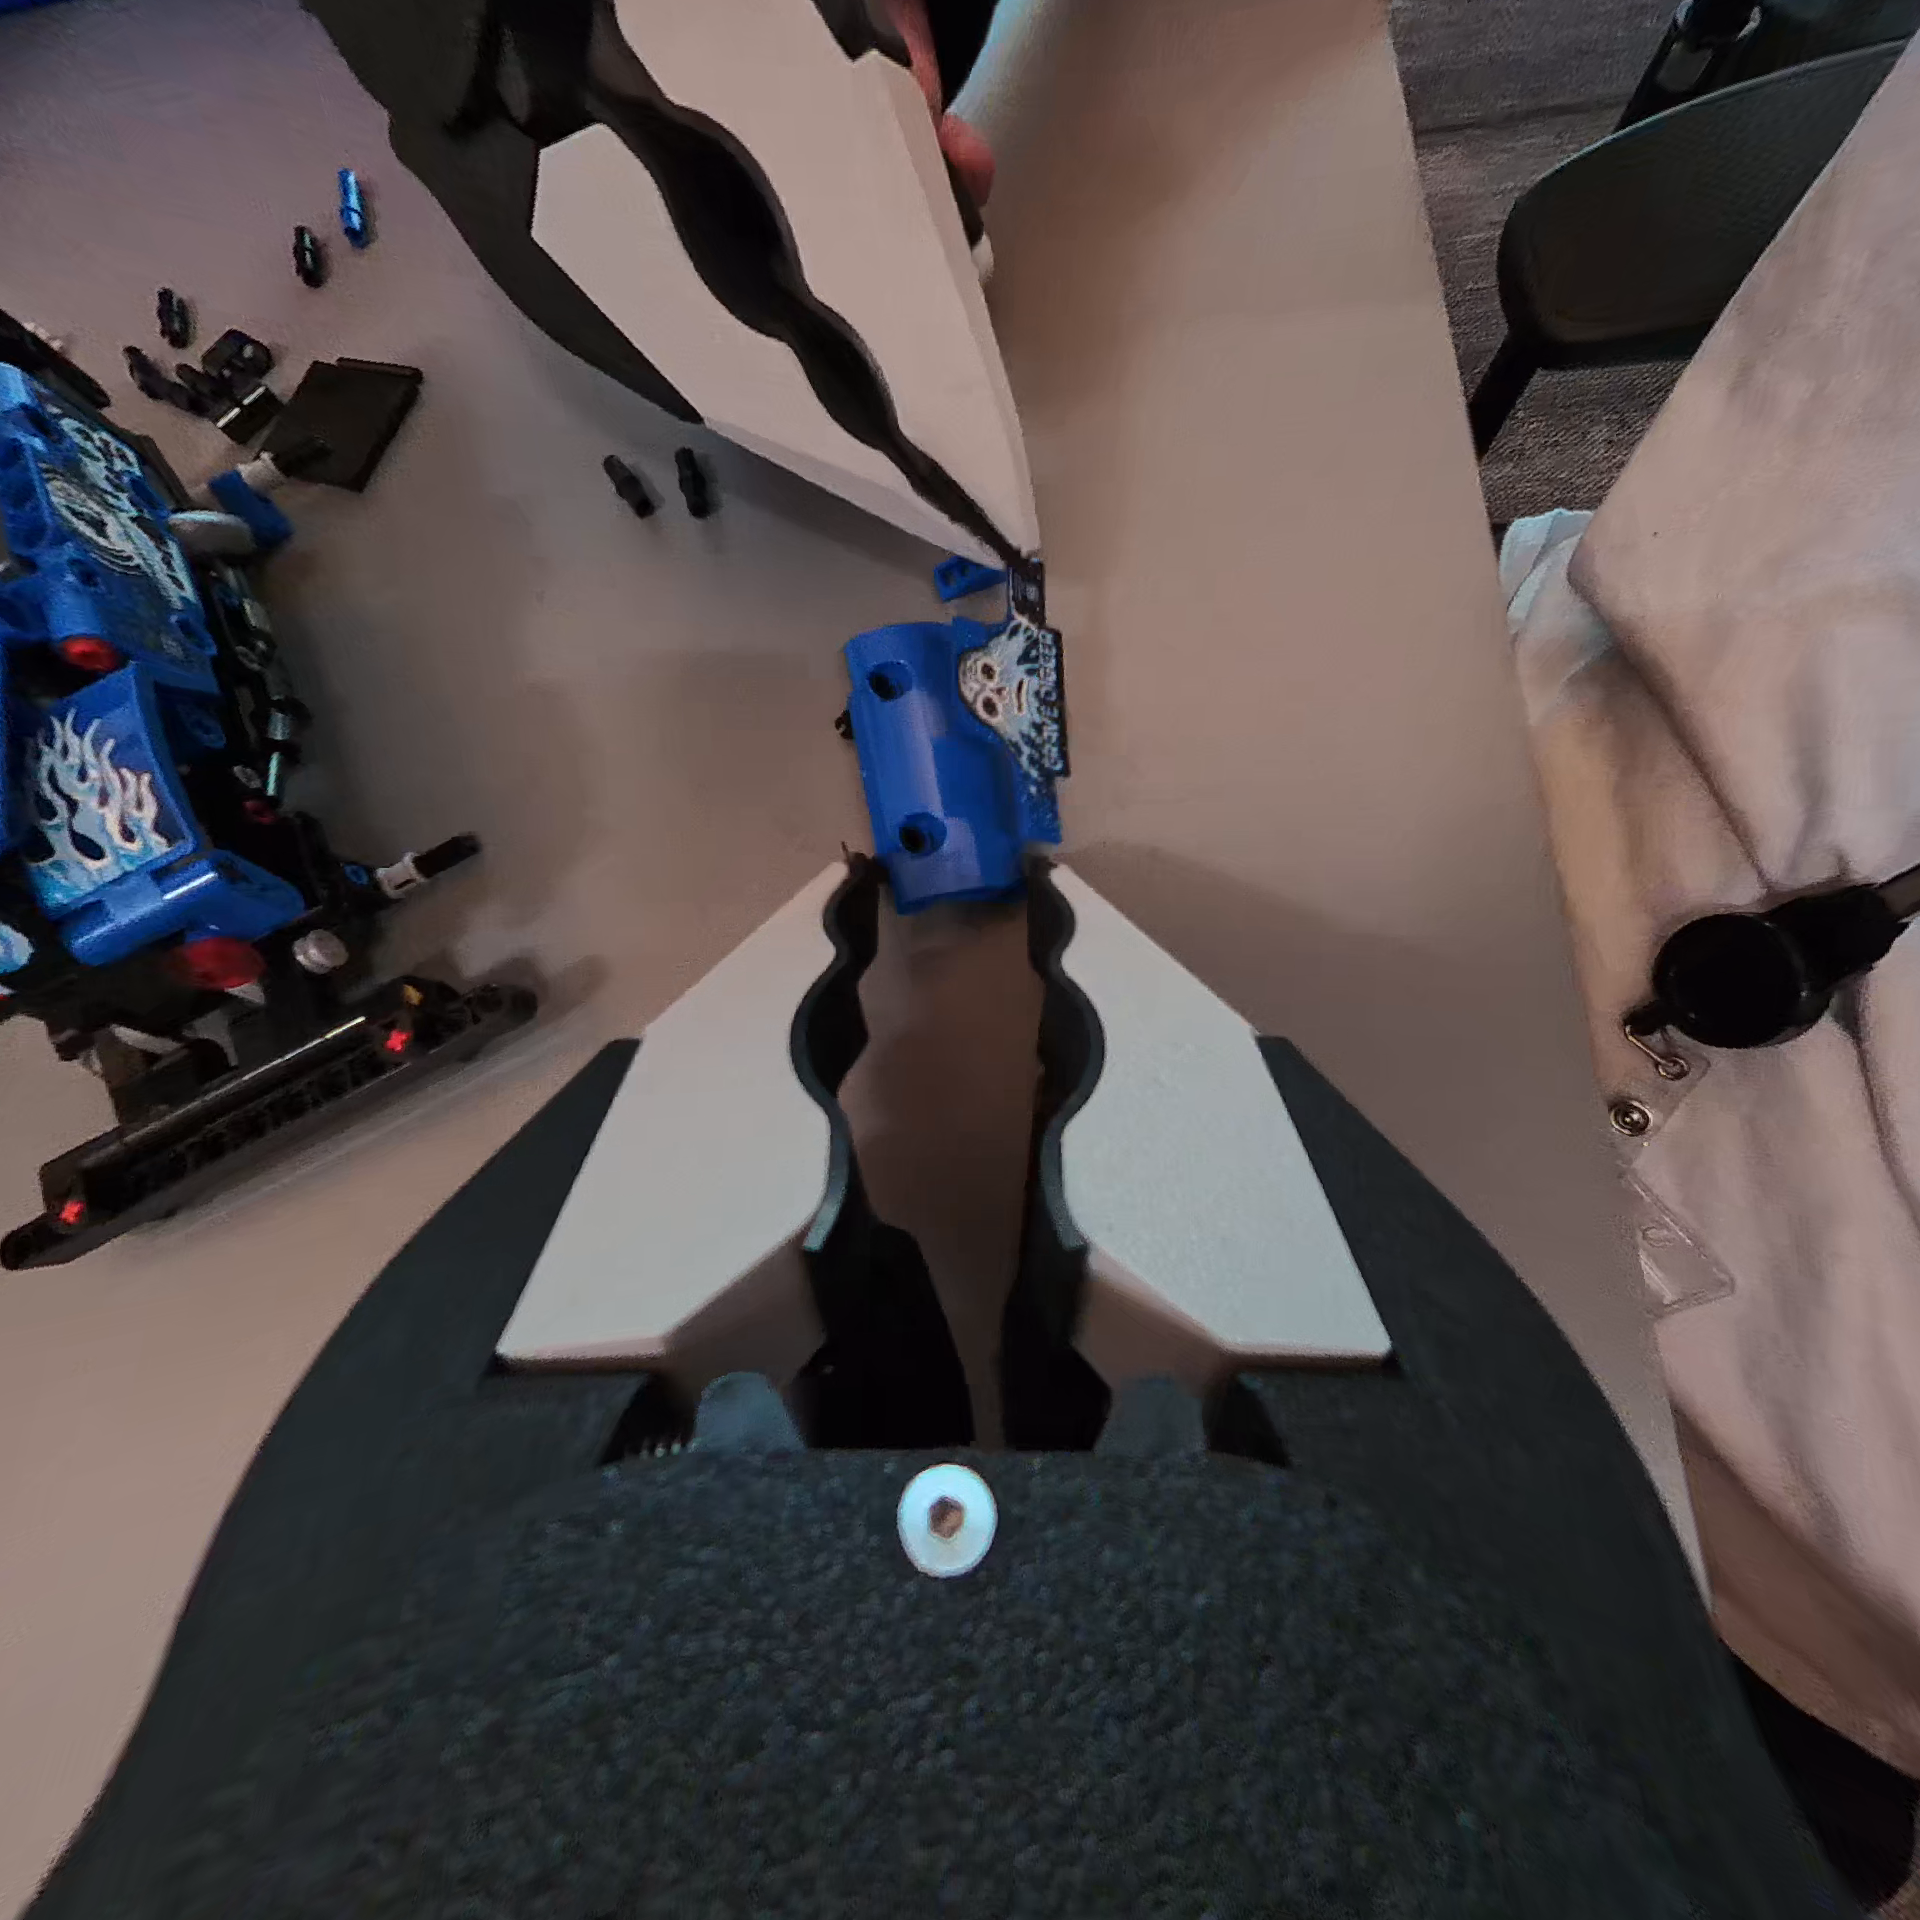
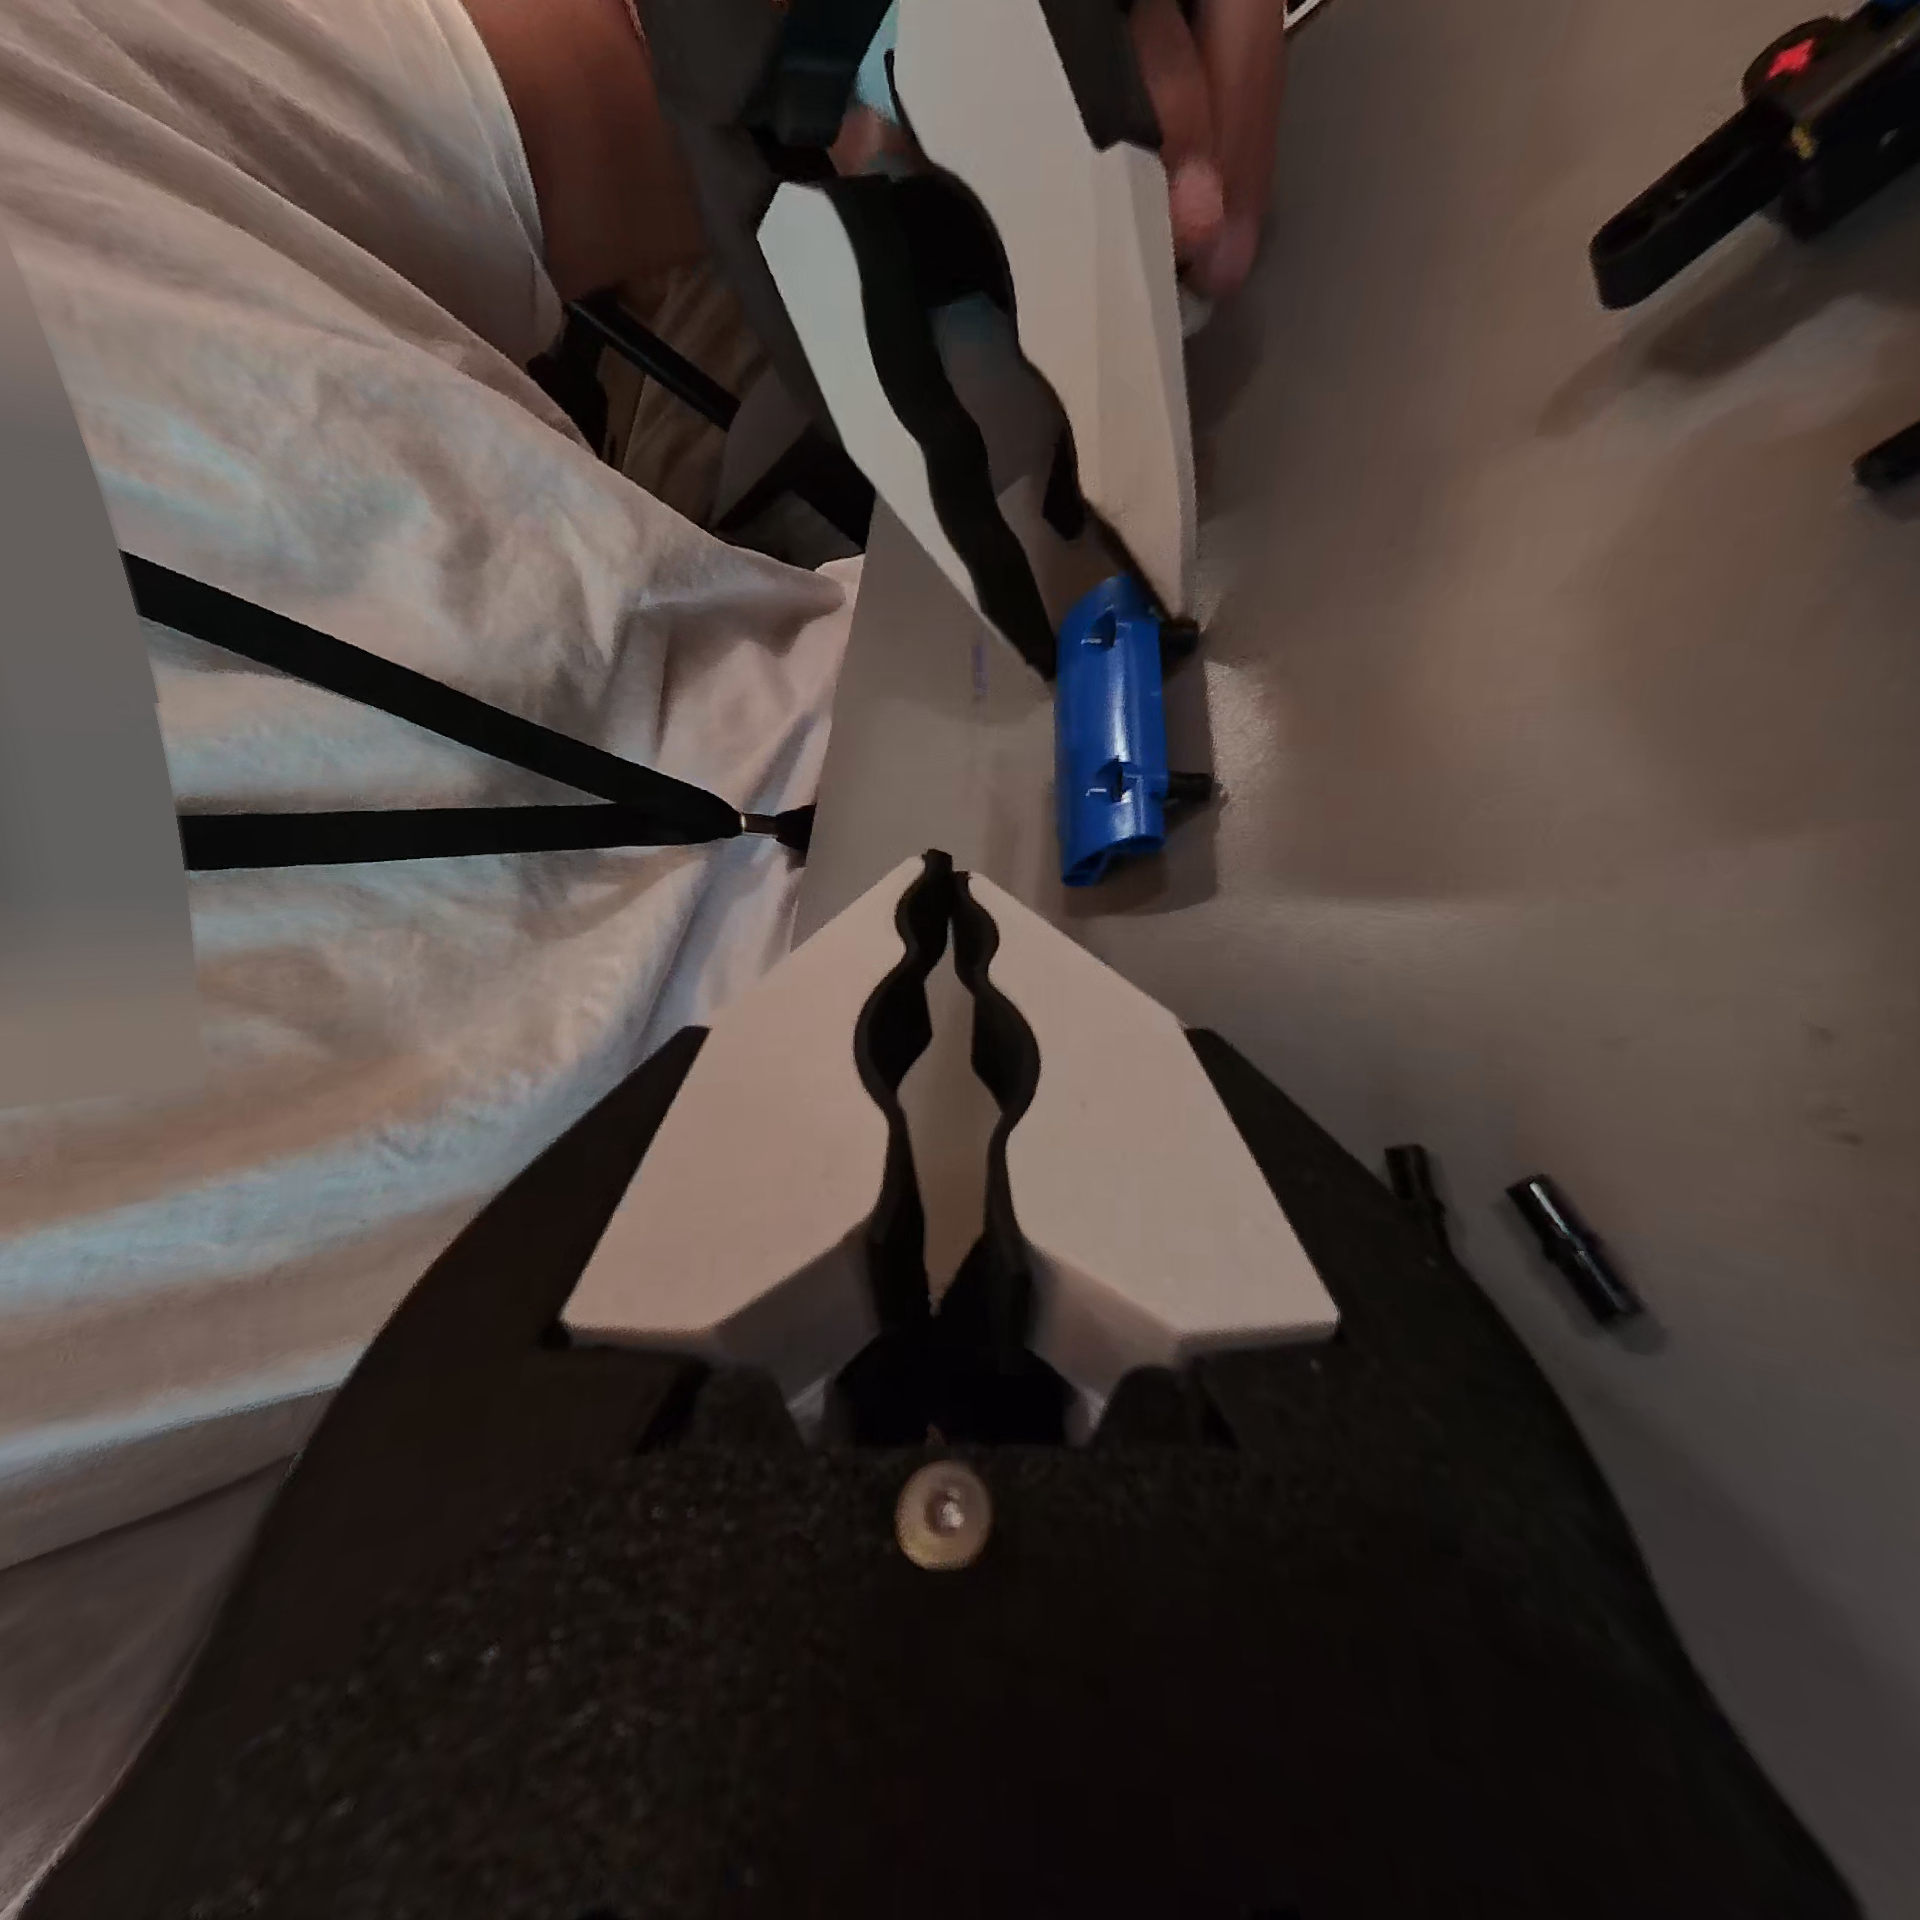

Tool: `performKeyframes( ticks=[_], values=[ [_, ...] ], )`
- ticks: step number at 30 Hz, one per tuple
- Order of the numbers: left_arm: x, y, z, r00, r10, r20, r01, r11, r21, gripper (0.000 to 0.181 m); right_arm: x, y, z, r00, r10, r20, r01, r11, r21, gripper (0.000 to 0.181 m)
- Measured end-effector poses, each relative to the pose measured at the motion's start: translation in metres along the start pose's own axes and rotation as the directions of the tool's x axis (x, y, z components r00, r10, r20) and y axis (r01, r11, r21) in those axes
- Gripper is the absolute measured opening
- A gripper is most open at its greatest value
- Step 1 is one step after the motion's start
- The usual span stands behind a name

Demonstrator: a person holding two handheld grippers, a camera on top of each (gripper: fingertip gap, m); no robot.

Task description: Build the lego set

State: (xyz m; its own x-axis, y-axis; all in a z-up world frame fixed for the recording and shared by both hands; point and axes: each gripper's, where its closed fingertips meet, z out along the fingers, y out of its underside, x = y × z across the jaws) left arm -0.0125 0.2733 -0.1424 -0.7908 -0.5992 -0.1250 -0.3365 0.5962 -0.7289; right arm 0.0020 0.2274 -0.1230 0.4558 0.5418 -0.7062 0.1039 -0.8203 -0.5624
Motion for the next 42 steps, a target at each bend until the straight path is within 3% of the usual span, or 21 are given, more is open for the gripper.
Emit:
performKeyframes(
  ticks=[37,42],
  values=[
    [0.0026,-0.0005,0.0005,1.0,-0.001,-0.017,0.001,1.0,0.016,0.024,0.0037,-0.005,-0.0016,0.999,-0.033,-0.042,0.035,0.999,0.027,0.0],
    [0.003,-0.0011,-0.0003,1.0,0.006,-0.017,-0.005,1.0,0.022,0.035,0.0032,-0.0039,-0.0001,0.998,-0.044,-0.053,0.045,0.999,0.017,0.0]
  ],
)
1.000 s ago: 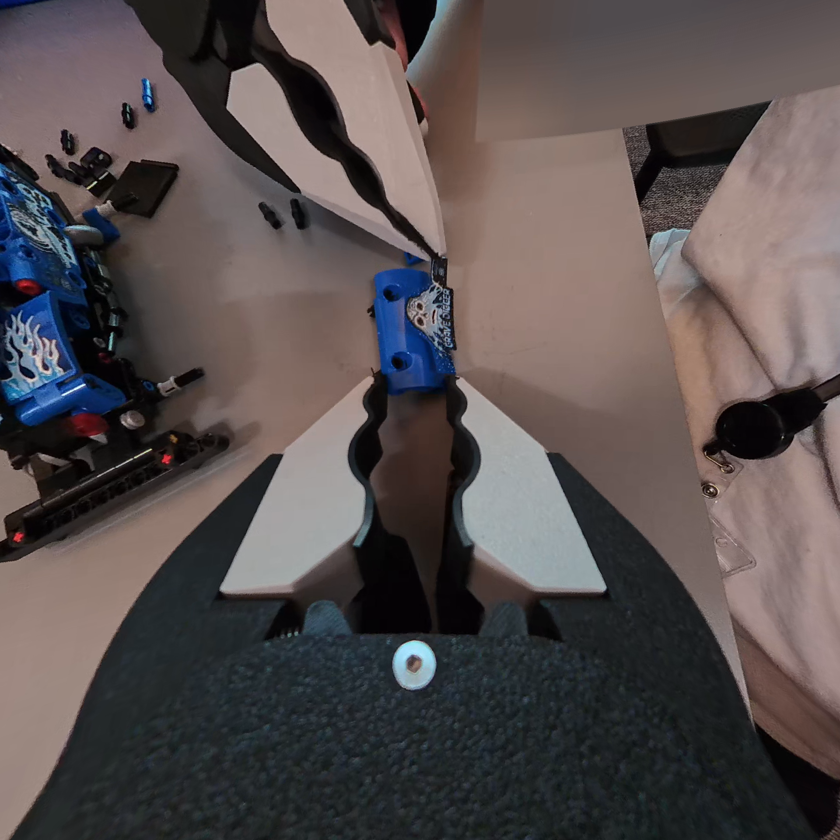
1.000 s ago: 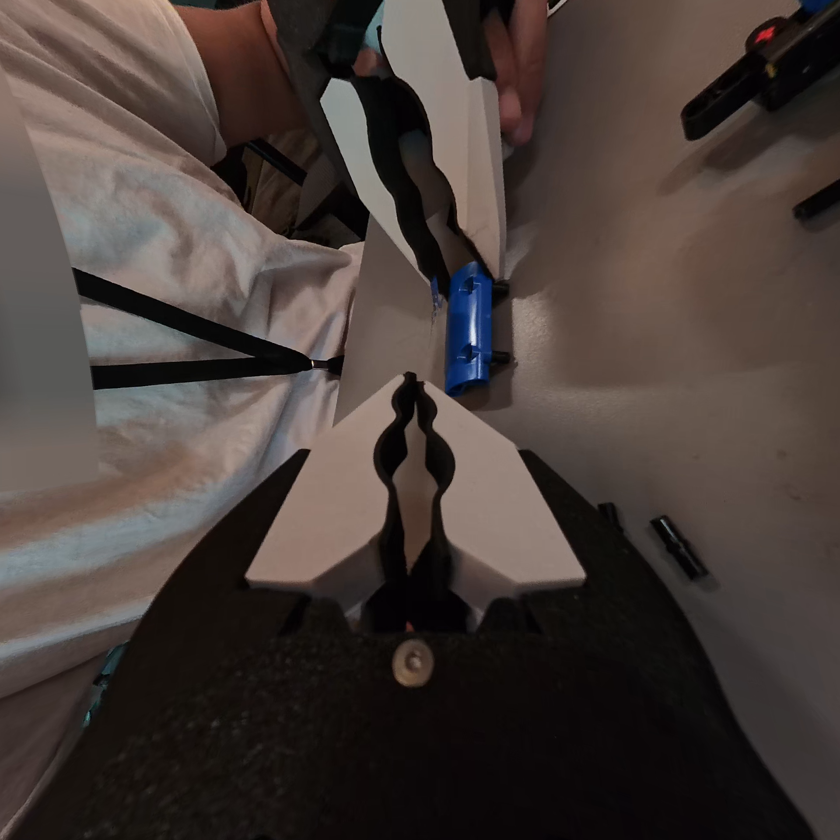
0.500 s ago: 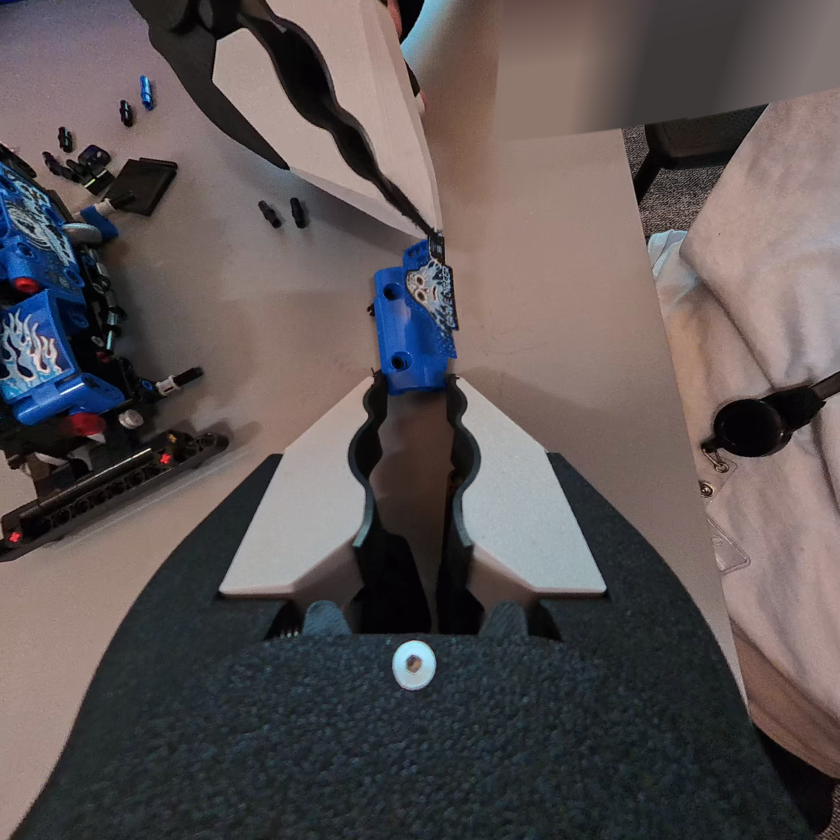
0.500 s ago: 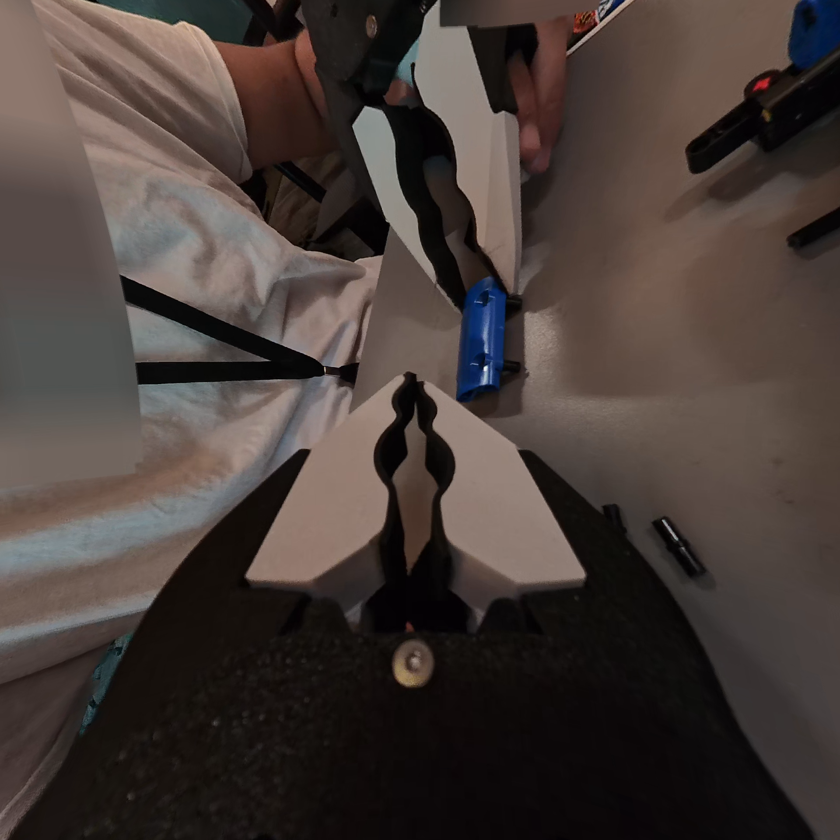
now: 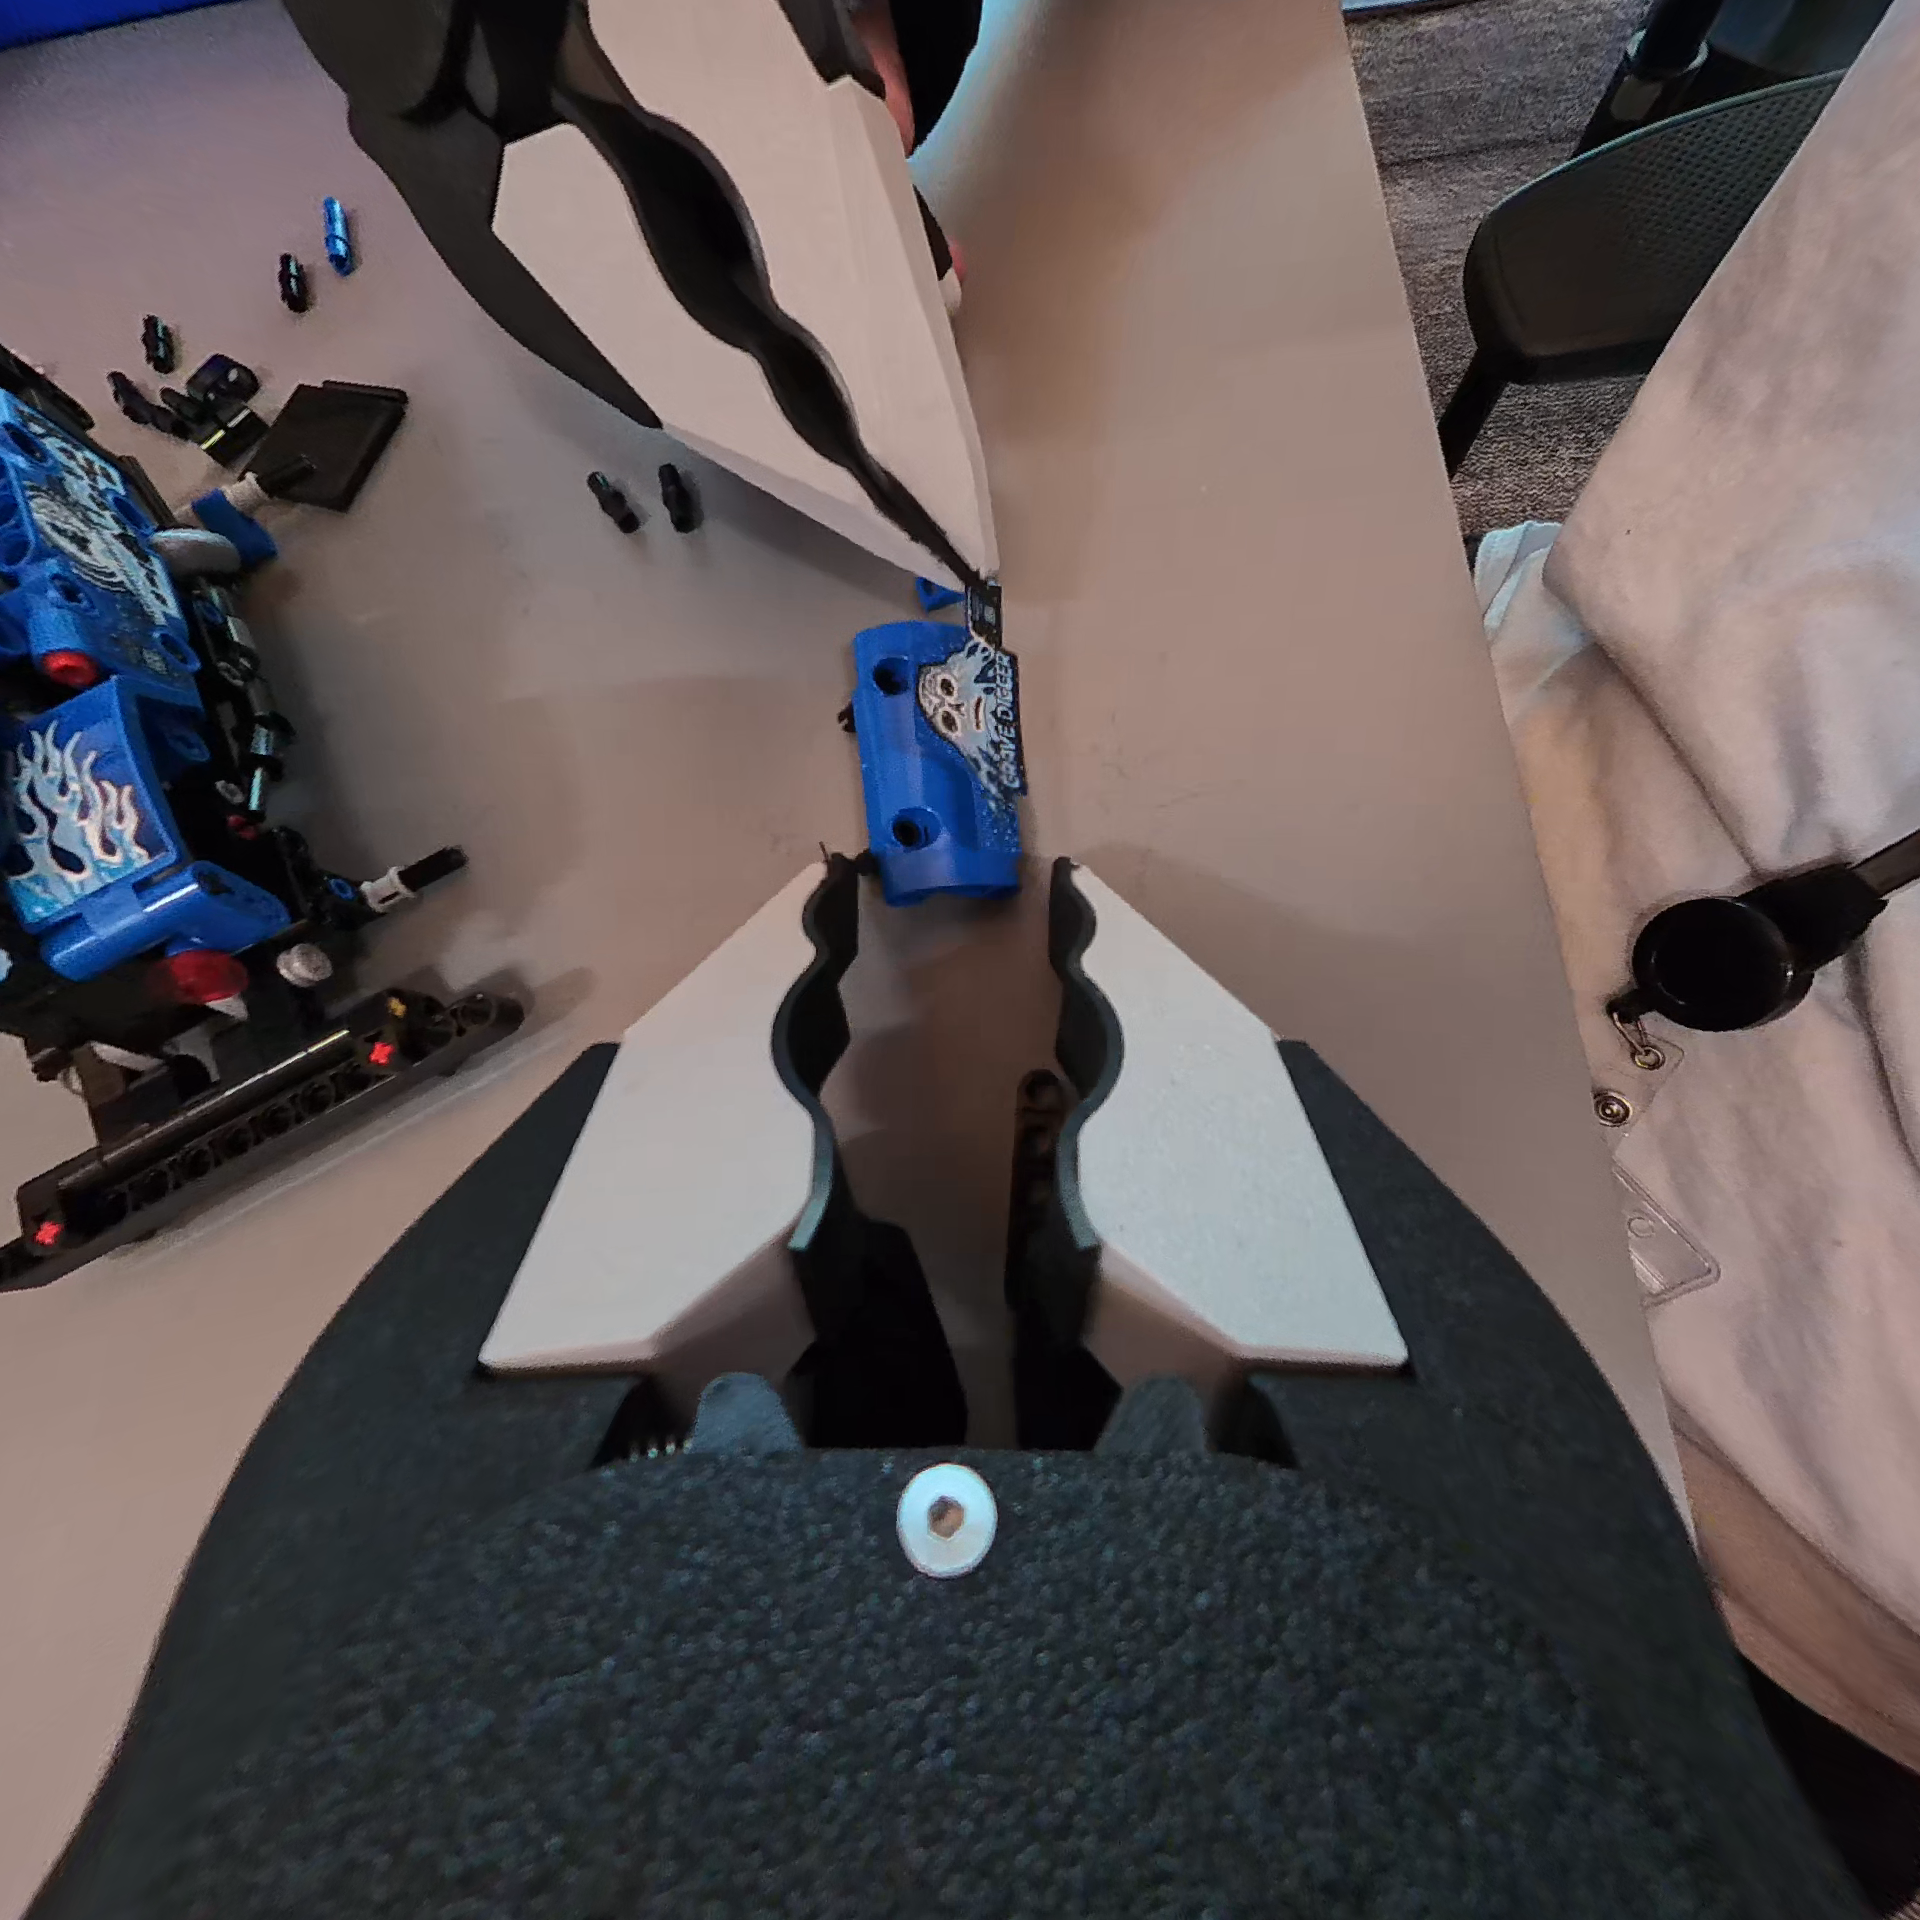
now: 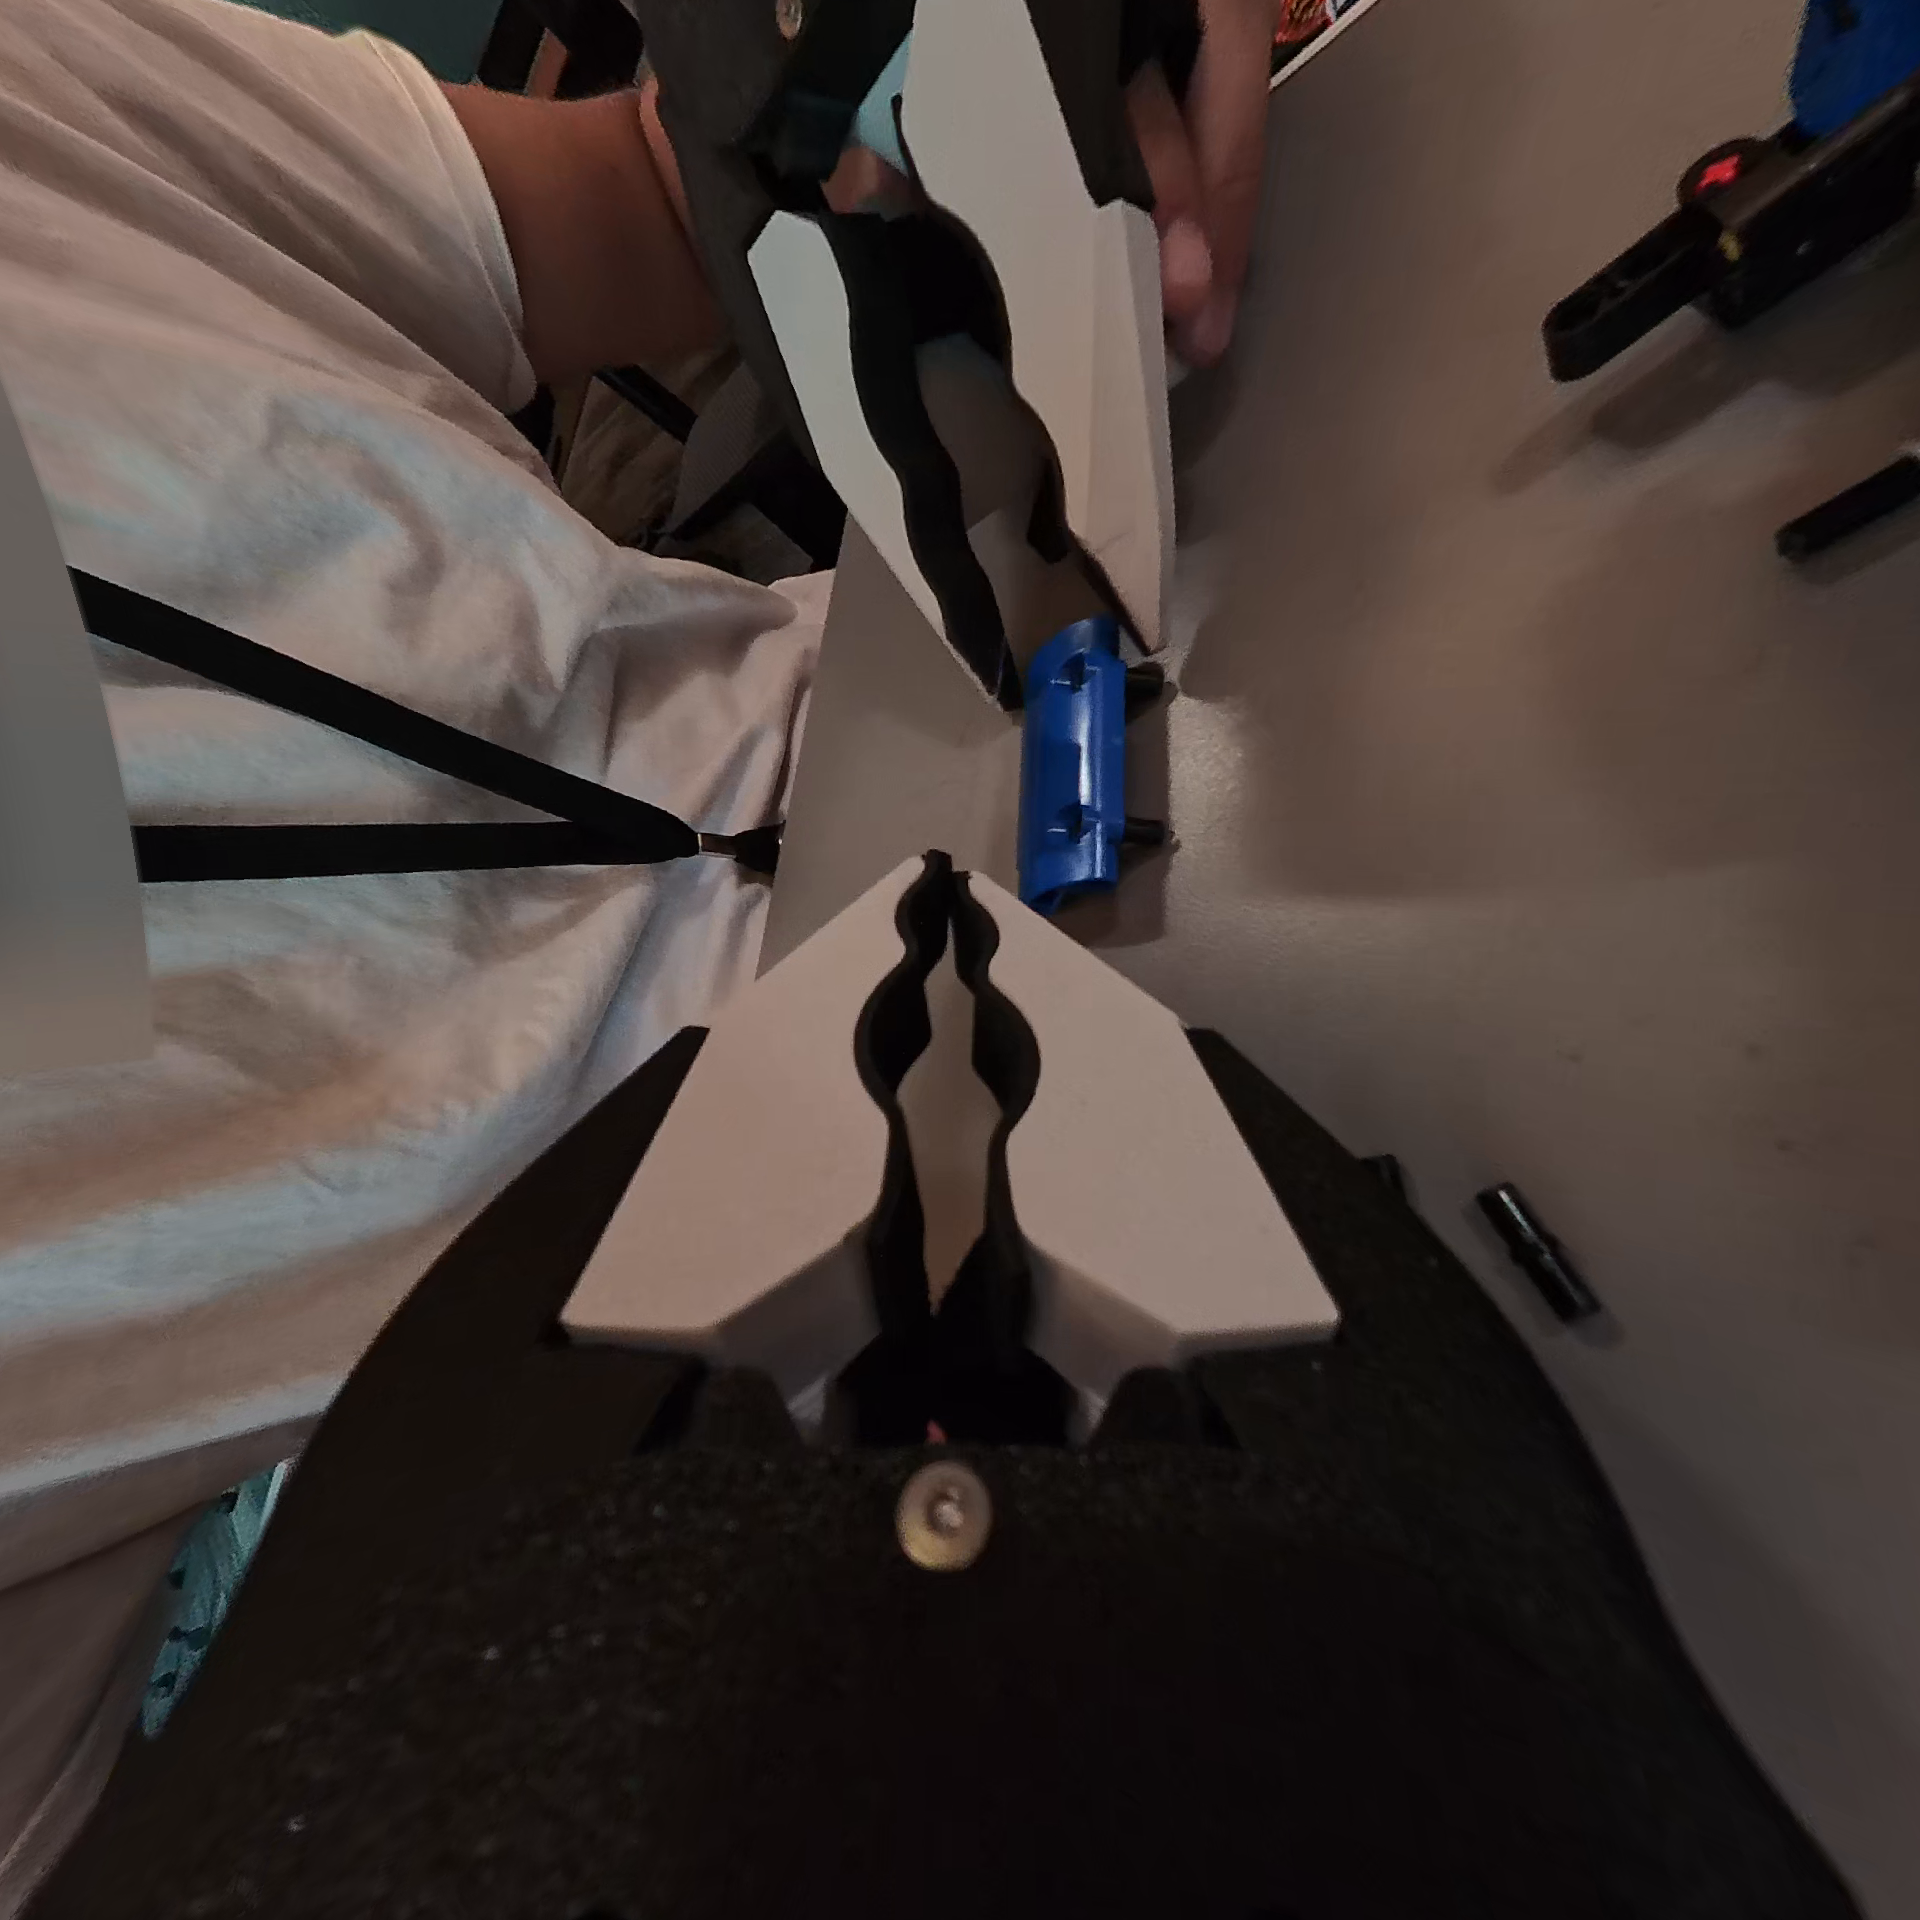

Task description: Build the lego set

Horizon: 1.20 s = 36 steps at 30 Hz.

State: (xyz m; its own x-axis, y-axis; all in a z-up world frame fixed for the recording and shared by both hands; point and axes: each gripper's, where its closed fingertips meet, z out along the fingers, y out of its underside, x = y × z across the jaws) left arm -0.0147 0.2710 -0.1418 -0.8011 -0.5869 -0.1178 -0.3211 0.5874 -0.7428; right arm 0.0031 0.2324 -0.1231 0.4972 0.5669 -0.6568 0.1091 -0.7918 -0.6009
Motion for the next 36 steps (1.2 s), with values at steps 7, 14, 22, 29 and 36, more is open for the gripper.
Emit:
performKeyframes(
  ticks=[7,14,22,29,36],
  values=[
    [0.0009,0.0,0.0,1.0,0.008,-0.002,-0.008,1.0,0.001,0.033,0.0027,0.002,0.0016,1.0,0.009,-0.013,-0.009,1.0,-0.012,0.0],
    [0.0016,0.0,0.0002,1.0,0.014,-0.002,-0.014,1.0,0.001,0.03,0.0024,0.0025,0.0026,1.0,0.01,-0.015,-0.01,1.0,-0.016,0.0],
    [0.0019,-0.0001,0.0003,1.0,0.013,-0.004,-0.013,1.0,0.0,0.03,0.0031,0.0032,0.0026,1.0,0.014,-0.015,-0.014,1.0,-0.019,0.0],
    [0.002,-0.0002,0.0004,1.0,0.015,-0.005,-0.015,1.0,0.001,0.03,0.0036,0.0028,0.0022,1.0,0.022,-0.013,-0.022,1.0,-0.015,0.0],
    [0.0017,-0.0004,0.0005,1.0,0.016,-0.001,-0.016,1.0,0.001,0.029,0.0014,0.0032,0.0023,1.0,0.016,0.0,-0.016,1.0,-0.017,0.0]
  ],
)
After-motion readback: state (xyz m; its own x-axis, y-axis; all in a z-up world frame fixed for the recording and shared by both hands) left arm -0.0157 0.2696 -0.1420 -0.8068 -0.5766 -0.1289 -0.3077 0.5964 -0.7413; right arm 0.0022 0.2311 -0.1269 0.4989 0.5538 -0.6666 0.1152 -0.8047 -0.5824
